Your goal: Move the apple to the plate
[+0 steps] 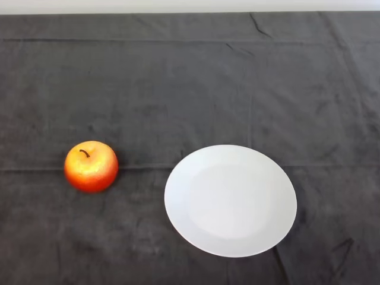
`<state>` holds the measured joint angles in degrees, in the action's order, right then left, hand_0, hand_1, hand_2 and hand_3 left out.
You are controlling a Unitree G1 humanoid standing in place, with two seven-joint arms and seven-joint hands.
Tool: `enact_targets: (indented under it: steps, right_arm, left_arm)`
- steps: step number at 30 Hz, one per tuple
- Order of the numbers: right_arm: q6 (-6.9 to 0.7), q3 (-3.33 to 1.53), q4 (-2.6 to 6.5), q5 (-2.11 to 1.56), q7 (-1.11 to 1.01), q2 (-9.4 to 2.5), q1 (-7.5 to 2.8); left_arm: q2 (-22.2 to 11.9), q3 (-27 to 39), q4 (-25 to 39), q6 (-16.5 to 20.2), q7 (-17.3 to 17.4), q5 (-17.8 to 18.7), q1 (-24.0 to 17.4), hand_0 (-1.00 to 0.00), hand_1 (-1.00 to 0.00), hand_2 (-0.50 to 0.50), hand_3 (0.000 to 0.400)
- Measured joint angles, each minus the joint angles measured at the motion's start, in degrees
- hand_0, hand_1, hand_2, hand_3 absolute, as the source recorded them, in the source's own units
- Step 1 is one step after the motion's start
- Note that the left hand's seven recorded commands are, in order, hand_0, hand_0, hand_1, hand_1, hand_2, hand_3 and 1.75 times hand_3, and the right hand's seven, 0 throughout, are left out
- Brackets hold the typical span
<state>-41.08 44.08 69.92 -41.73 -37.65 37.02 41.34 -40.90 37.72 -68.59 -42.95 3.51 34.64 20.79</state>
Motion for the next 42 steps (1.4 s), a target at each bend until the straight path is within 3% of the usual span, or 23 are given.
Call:
enact_targets:
  steps: [2, 11, 23, 34, 42]
  right_arm:
    - [0.02, 0.00, 0.00, 0.00, 0.00, 0.02, -0.02]
    - [-0.01, 0.00, 0.00, 0.00, -0.04, -0.03, 0.01]
    - [-0.01, 0.00, 0.00, 0.00, -0.05, -0.03, 0.01]
    - [-0.01, 0.00, 0.00, 0.00, -0.05, -0.03, 0.01]
    - [0.00, 0.00, 0.00, 0.00, -0.05, -0.04, 0.01]
  left_arm:
    - [0.4, -1.1, 0.0, -0.5, -0.1, -0.4, 0.5, 0.00, 0.00, 0.00, 0.000]
    - [3.2, -6.9, 0.0, -3.5, -3.3, -9.1, 1.1, 0.00, 0.00, 0.00, 0.000]
    - [7.6, -14.6, 0.0, -4.4, -4.8, -18.1, 1.6, 0.00, 0.00, 0.00, 0.000]
    - [9.4, -18.8, 0.6, -4.4, -6.2, -23.3, 3.0, 0.00, 0.00, 0.00, 0.000]
    - [12.7, -22.3, 1.1, -4.4, -7.4, -27.6, 3.0, 0.00, 0.00, 0.00, 0.000]
